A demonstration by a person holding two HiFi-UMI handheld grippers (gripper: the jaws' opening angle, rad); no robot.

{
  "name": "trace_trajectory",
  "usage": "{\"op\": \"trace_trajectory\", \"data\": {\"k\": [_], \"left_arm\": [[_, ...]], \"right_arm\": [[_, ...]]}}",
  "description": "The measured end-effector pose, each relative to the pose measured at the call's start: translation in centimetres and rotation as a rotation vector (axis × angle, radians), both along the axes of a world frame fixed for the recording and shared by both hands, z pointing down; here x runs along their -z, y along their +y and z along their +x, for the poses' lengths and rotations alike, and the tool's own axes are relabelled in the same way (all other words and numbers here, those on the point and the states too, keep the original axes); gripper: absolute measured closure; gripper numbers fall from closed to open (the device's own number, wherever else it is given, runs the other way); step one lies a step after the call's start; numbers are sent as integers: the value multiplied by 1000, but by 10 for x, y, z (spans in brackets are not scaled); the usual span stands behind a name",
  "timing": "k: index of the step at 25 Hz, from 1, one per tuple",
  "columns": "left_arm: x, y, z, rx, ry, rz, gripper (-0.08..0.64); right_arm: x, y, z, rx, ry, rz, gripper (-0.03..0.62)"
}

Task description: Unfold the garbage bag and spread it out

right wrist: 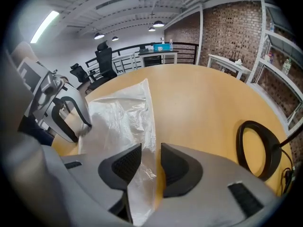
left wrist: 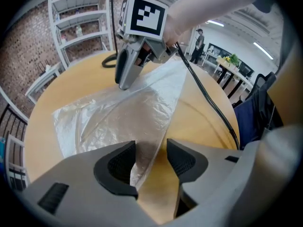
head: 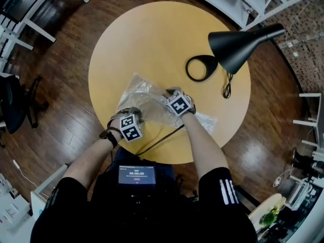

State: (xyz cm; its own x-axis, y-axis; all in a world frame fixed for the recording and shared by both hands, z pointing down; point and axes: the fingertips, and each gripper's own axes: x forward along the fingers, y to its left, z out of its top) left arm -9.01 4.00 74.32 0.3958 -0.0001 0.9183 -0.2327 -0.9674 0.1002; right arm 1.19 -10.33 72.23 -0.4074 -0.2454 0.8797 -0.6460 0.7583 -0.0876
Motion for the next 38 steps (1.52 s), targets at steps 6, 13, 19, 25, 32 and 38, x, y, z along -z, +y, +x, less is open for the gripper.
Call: {"op": "trace_trajectory", "data": {"k": [6, 13, 19, 25, 32, 38], "left_arm": [[0, 0, -1, -5, -1, 4, 342], [1, 5, -6, -31, -25, -2, 344], [1, 10, -16, -47, -52, -10, 342], [1, 10, -19, -17, -56, -43, 342], [2, 8, -25, -39, -77, -18, 342], [42, 2, 2, -78, -10, 46, 342]], "right_arm": [[15, -3, -6, 9, -44, 38, 582], [33, -33, -5, 49, -6, 115, 583], [13, -48, -8, 158, 90, 122, 576], [-2, -50, -12, 170, 104, 83, 551], [45, -57, 0, 10, -119, 144, 502], [78, -37, 35, -91, -275, 123, 466]]}}
